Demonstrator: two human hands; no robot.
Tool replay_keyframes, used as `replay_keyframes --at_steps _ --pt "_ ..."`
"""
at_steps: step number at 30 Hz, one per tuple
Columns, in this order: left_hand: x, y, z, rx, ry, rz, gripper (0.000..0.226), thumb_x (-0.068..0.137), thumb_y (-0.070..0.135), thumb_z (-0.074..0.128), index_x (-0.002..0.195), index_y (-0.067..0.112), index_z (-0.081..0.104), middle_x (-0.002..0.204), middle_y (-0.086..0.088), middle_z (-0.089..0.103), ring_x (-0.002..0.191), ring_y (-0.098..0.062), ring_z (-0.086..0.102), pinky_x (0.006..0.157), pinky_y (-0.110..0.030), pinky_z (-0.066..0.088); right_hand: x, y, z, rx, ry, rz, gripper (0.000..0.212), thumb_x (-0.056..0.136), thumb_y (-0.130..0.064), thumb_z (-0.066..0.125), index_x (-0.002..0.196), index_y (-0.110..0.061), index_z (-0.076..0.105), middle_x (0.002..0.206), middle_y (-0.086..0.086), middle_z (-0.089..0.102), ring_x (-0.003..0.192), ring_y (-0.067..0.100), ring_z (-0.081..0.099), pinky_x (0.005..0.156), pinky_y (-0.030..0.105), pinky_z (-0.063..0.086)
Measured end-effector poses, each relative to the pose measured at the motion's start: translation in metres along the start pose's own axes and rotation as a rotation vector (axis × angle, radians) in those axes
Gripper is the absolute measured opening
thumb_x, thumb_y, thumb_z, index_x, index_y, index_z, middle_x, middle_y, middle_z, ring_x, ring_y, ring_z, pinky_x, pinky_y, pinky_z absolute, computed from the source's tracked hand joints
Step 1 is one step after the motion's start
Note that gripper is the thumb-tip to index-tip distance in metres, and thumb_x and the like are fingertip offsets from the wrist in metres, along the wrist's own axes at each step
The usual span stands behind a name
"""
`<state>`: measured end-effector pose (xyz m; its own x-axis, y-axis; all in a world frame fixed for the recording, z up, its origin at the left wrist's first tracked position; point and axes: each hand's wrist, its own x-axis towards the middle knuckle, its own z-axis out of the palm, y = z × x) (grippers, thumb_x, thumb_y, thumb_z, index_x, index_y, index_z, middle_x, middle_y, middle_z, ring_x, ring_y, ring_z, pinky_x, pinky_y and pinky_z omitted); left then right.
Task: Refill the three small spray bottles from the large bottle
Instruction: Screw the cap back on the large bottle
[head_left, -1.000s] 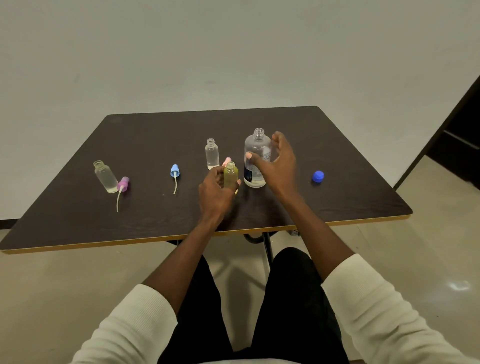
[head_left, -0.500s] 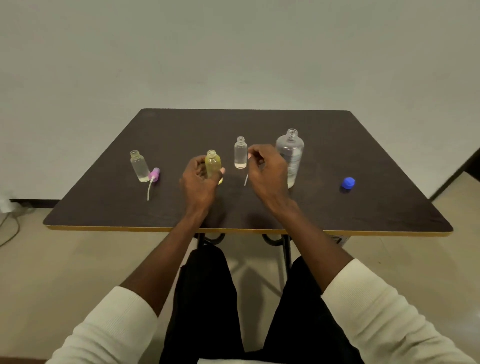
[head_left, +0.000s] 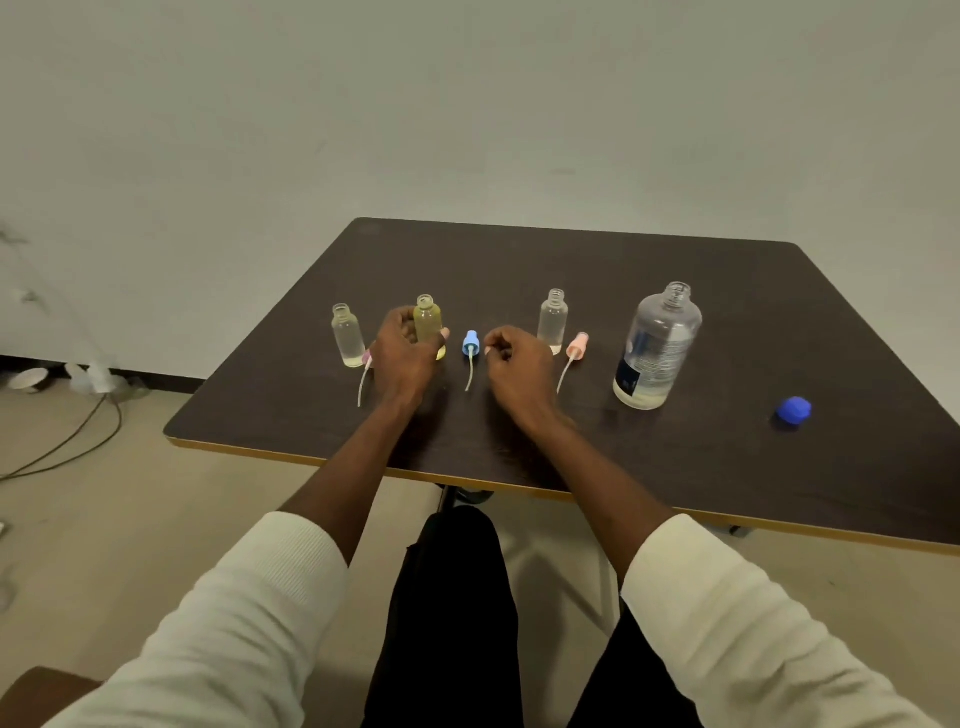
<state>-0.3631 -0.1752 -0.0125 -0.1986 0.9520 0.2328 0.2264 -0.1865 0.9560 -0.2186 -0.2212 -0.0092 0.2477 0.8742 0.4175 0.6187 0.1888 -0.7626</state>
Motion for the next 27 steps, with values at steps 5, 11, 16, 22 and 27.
replay_keyframes --at_steps 5,11,16,22,27 --pt "0.004 -0.004 0.008 0.017 -0.047 0.008 0.042 0.085 0.015 0.080 0.122 0.011 0.060 0.111 0.001 0.069 0.106 -0.015 0.068 0.082 -0.016 0.052 0.000 0.006 0.006 -0.011 -0.017 0.049 0.017 0.088 -0.003 0.055 0.091 -0.010 0.070 0.092 0.003 0.070 0.086 0.014 0.062 0.080 0.031 0.053" --pt "0.010 -0.009 0.012 0.009 -0.100 -0.005 0.043 0.085 0.015 0.080 0.121 0.016 0.057 0.118 -0.001 0.070 0.109 -0.014 0.068 0.096 -0.033 0.056 0.001 0.010 0.008 -0.020 -0.042 0.070 0.019 0.089 -0.002 0.056 0.097 -0.012 0.070 0.096 0.002 0.069 0.089 0.012 0.062 0.082 0.030 0.054" --pt "0.010 -0.011 0.013 -0.010 -0.113 -0.006 0.043 0.085 0.014 0.080 0.121 0.018 0.056 0.116 0.003 0.069 0.110 -0.014 0.068 0.100 -0.040 0.056 0.000 0.010 0.005 -0.009 -0.046 0.087 0.018 0.090 -0.002 0.057 0.097 -0.013 0.069 0.095 0.001 0.068 0.088 0.011 0.061 0.080 0.025 0.052" --pt "0.009 -0.012 0.014 0.032 -0.095 0.029 0.048 0.085 0.018 0.081 0.126 0.019 0.055 0.117 0.006 0.066 0.111 -0.013 0.065 0.101 -0.039 0.055 0.000 0.011 0.005 -0.019 -0.032 0.086 0.017 0.089 -0.002 0.056 0.092 -0.012 0.069 0.090 0.001 0.067 0.085 0.012 0.060 0.077 0.025 0.051" --pt "0.008 -0.012 0.014 0.051 -0.079 0.050 0.055 0.083 0.020 0.083 0.129 0.016 0.054 0.118 0.005 0.065 0.112 -0.012 0.064 0.104 -0.040 0.053 -0.001 0.011 0.004 -0.032 -0.033 0.084 0.018 0.089 -0.001 0.055 0.092 -0.013 0.068 0.089 -0.001 0.066 0.083 0.011 0.059 0.075 0.022 0.049"
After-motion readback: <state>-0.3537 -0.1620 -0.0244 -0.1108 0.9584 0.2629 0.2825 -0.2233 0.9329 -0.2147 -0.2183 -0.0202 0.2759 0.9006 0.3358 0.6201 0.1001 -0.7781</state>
